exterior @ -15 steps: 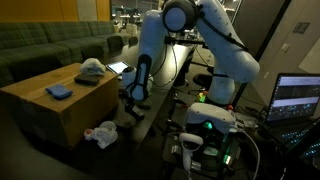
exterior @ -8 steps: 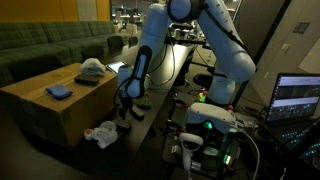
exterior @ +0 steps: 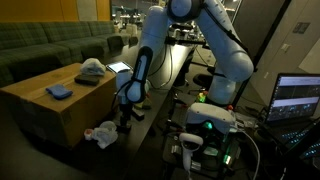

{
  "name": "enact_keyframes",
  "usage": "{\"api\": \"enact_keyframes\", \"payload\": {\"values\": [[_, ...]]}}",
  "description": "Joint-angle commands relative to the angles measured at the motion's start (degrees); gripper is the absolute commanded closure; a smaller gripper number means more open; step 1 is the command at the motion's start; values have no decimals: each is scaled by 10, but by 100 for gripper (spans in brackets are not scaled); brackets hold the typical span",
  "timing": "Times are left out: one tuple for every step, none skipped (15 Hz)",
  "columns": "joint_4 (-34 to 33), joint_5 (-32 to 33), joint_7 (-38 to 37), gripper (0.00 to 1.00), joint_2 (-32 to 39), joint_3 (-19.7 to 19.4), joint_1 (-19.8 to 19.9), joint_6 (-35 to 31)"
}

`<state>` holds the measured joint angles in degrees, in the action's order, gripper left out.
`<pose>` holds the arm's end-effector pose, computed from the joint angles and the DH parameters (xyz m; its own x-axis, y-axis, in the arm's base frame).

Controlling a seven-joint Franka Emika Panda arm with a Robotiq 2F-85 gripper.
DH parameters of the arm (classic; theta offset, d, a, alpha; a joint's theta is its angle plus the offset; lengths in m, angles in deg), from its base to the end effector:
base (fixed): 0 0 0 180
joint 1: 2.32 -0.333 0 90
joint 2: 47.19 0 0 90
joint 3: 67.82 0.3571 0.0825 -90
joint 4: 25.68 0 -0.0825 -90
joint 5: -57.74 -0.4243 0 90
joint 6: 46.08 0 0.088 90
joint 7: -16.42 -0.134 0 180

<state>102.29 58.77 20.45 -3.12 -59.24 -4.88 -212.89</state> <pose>0.5137 0.1166 -0.0131 0.9663 0.2459 -0.0760 0.2373 -0.9655 -0.1068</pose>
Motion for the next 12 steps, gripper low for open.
{"api": "enact_keyframes", "payload": {"values": [[-2, 7, 10, 0, 12, 4, -8, 4], [-7, 8, 6, 0, 21, -3, -16, 0], [-6, 9, 6, 0, 24, -6, -19, -2], [-6, 9, 5, 0, 24, -7, -20, -1], [-7, 10, 5, 0, 28, -9, -22, -2], [-10, 12, 3, 0, 35, -13, -26, -4], [-14, 14, 8, 0, 35, -16, -21, 0], [-19, 16, 15, 0, 37, -17, -14, 4], [-24, 18, 15, 0, 41, -22, -15, 2], [-24, 21, 19, 0, 36, -26, -13, 2], [-29, 24, 19, 0, 37, -32, -14, 0], [-34, 27, 23, 0, 38, -36, -13, 0]]}}
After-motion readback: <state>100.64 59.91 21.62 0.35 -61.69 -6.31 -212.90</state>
